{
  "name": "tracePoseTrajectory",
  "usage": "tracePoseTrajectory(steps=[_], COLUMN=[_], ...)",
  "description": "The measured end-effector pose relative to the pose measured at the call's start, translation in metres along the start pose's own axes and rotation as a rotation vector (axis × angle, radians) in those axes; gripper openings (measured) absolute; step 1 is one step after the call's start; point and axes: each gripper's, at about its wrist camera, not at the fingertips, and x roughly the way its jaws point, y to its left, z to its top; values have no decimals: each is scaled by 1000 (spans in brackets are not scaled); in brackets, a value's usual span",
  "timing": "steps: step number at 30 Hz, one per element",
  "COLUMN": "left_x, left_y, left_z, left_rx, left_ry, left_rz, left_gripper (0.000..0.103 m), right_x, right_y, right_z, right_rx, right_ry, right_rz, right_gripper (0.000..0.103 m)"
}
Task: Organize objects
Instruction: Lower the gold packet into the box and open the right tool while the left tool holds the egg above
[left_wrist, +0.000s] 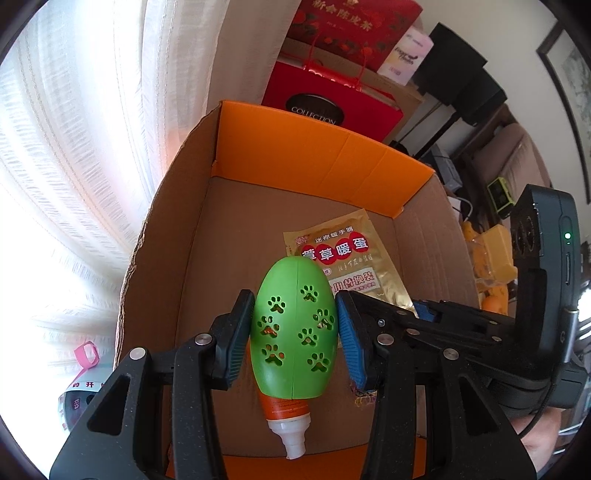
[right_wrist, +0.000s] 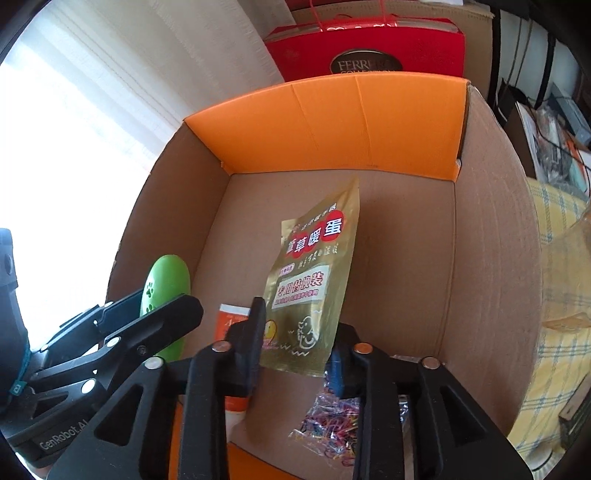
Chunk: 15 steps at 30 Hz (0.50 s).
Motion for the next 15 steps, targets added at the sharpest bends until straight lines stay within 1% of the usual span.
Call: tracePoseTrajectory(steps=[2, 3, 4, 6, 10, 15], left_x=[1, 2, 2, 2, 1, 1], left_y=[0, 0, 1, 1, 1, -1], left_z=[0, 1, 1, 1, 2, 8], left_rx=[-1, -2, -2, -3, -4, -8], left_ry=[1, 2, 3, 3, -1, -8], left_rz=[3, 3, 2, -3, -4, 2], left_gripper=[42, 42, 42, 42, 42, 42], right_x=[-3, -5, -7, -6, -7, -22], right_y=[1, 1, 2, 5, 4, 1], right_z=[-2, -4, -4, -3, 2, 0], right_rx=[-10, -13, -20, -40, -48, -23], right_ry=[-16, -34, -44, -47, -47, -123], right_rz=[5, -10, -27, -46, -47, -118], right_gripper=[32, 22, 9, 8, 6, 4])
